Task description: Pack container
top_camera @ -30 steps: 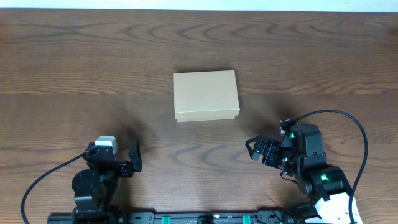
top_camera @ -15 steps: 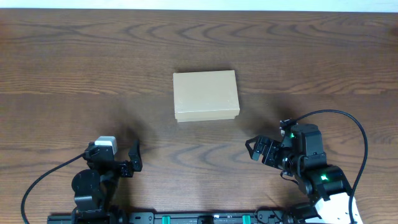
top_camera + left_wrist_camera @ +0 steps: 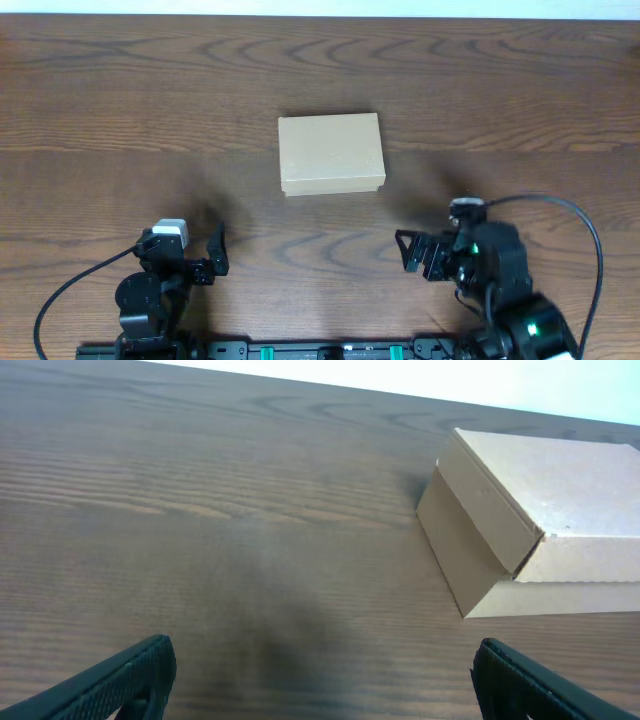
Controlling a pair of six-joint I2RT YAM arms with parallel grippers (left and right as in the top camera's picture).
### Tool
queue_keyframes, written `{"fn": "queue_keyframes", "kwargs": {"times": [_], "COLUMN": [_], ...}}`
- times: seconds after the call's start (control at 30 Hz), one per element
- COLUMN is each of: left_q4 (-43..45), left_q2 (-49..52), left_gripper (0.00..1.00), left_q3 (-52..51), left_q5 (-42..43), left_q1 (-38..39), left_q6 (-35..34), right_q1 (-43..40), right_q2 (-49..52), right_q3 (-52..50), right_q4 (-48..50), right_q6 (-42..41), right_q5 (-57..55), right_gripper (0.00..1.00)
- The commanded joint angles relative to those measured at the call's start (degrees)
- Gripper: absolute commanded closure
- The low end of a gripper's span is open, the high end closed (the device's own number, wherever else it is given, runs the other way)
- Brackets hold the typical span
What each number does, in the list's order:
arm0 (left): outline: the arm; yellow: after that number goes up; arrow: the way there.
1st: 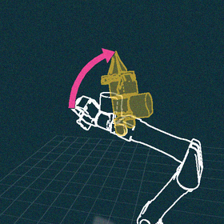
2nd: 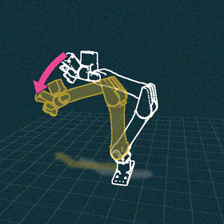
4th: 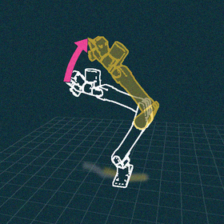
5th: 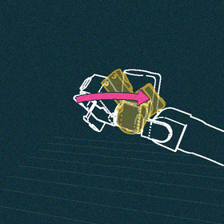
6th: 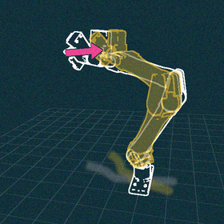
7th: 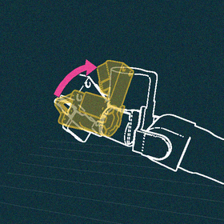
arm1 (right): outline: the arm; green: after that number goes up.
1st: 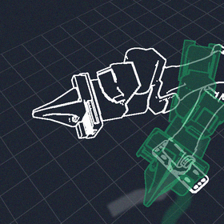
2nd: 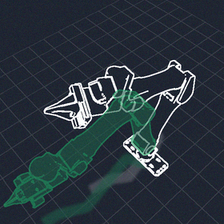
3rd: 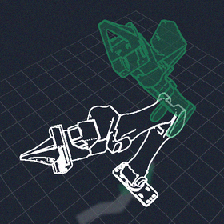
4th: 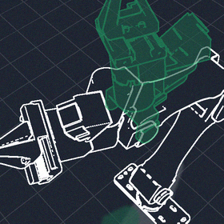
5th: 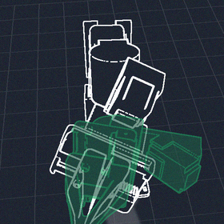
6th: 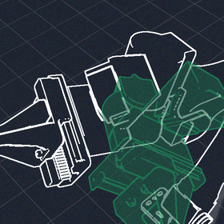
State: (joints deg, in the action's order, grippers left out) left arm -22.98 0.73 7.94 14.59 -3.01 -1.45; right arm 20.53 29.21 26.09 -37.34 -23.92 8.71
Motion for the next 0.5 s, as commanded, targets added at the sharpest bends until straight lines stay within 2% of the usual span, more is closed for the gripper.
{"fn": "queue_keyframes", "kwargs": {"times": [0.0, 0.07, 0.17, 0.47], "left_q4": [-0.15, -0.15, -0.15, -0.13], "left_q2": [-0.48, -0.48, -0.48, -0.48], "left_gripper": [0.05, 0.05, 0.05, 0.05], "left_q3": [-1.16, -1.16, -1.16, -1.16], "left_q5": [-1.05, -1.05, -1.05, -1.05], "left_q1": [-0.35, -0.35, -0.35, -0.35], "left_q6": [0.83, 0.85, 0.85, 0.85], "right_q1": [5.33, 7.61, 8.96, 9.22], "right_q2": [-5.31, -8.94, -13.09, -25.73], "right_q3": [-3.98, -6.51, -9.79, -17.49], "right_q4": [2.56, 4.17, 4.5, 4.96], "right_q6": [15.43, 20.68, 24.28, 24.37], "right_q5": [-3.32, -3.32, -3.37, -3.32], "right_gripper": [0.01, 0.01, 0.01, 0.01]}}
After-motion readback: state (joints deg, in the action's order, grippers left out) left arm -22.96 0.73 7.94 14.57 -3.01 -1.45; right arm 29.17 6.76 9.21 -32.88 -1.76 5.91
